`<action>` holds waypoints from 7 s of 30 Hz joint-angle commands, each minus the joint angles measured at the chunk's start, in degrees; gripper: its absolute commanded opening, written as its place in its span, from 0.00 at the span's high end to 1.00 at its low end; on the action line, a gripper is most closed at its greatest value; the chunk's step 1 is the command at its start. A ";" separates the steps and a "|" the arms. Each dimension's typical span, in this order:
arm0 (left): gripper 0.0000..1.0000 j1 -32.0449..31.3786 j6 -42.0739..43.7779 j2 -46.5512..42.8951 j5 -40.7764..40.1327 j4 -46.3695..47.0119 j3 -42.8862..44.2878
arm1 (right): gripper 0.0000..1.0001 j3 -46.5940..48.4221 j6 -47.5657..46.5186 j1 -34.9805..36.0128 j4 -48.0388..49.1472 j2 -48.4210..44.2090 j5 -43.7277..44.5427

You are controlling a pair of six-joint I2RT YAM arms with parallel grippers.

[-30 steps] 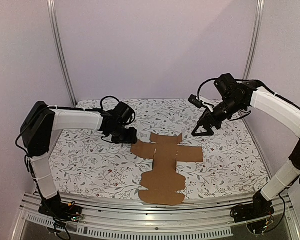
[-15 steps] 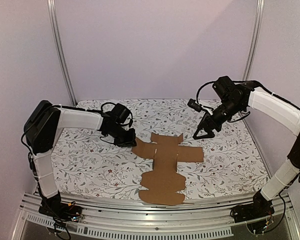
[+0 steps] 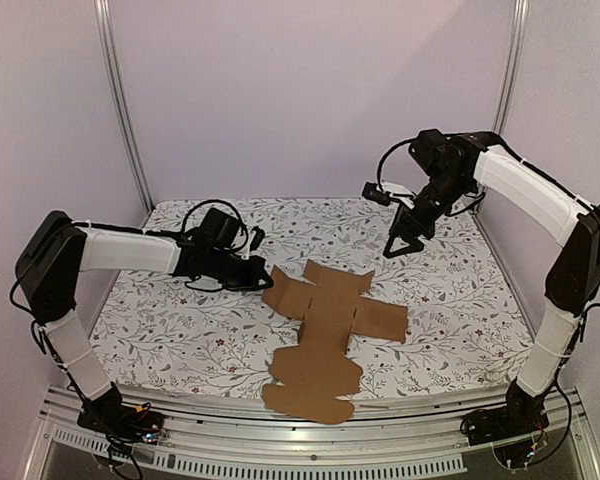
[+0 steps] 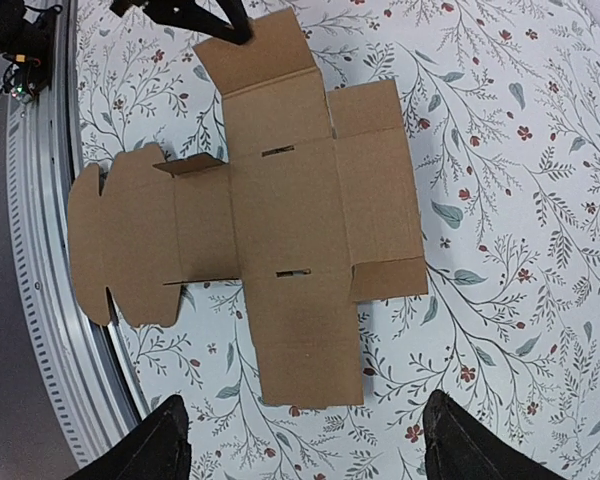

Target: Fold the paper box

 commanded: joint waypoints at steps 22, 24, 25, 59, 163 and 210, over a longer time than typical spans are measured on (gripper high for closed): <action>1.00 -8.56 12.90 -22.42 -4.99 14.45 -12.21 | 0.21 10.15 -10.37 1.01 -9.58 12.70 -5.80; 1.00 -8.66 12.84 -22.37 -5.34 14.38 -11.95 | 0.25 10.24 -10.24 1.50 -9.07 13.14 -6.45; 1.00 -8.66 12.77 -22.23 -5.68 14.31 -11.78 | 0.29 10.40 -10.31 1.79 -8.92 13.27 -6.53; 0.59 -5.60 5.32 -21.29 -18.64 25.21 -23.59 | 1.00 -5.29 -9.95 16.45 19.95 10.58 34.74; 1.00 -4.13 2.14 -4.90 -1.80 42.56 -22.11 | 0.84 14.93 1.88 4.58 -4.14 26.08 -1.67; 0.60 -1.32 -7.18 -10.82 -13.76 44.72 -35.15 | 1.00 -13.89 -5.80 13.84 28.58 3.63 23.81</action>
